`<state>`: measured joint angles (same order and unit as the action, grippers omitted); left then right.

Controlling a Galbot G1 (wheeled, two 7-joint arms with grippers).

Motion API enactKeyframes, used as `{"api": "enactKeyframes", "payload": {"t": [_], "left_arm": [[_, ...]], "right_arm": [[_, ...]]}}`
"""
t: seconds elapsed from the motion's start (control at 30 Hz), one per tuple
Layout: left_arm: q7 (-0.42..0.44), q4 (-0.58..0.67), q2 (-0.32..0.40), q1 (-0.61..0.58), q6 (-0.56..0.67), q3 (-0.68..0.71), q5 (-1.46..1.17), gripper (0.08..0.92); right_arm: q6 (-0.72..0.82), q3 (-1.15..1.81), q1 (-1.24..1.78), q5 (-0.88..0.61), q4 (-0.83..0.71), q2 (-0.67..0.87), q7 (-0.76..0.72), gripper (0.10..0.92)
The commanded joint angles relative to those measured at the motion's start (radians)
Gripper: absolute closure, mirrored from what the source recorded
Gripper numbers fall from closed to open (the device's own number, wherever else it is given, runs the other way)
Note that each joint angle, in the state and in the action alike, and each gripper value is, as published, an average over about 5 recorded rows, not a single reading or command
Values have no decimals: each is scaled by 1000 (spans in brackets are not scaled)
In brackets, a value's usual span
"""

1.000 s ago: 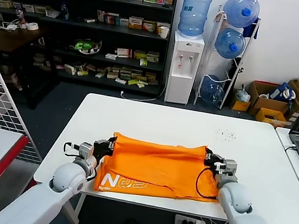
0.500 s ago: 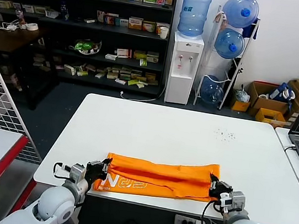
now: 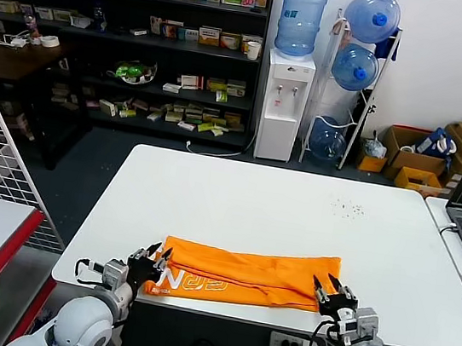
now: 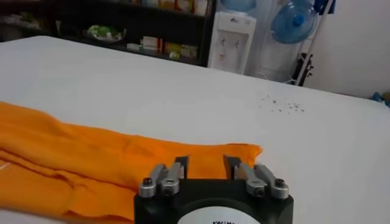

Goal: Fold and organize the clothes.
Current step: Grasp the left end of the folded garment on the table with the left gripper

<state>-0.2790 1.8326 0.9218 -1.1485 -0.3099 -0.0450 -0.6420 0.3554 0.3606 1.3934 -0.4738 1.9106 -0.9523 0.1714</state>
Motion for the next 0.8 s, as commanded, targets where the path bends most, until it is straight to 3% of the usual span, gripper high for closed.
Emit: {"api": "enactKeyframes", "payload": {"t": [0.03, 0.27, 0.43, 0.8], "left_arm": [[-48, -38, 46, 4, -34, -14, -161, 488], [-79, -101, 77, 34, -69, -12, -239, 289], [-82, -112, 80, 36, -81, -12, -242, 211], [-57, -78, 74, 25, -58, -14, -185, 510]], "right_arm": [[-3, 1, 25, 4, 34, -1, 6, 427], [-4, 6, 37, 8, 51, 0, 6, 240], [-3, 9, 44, 9, 63, 0, 6, 204], [-2, 9, 35, 22, 63, -24, 16, 203]]}}
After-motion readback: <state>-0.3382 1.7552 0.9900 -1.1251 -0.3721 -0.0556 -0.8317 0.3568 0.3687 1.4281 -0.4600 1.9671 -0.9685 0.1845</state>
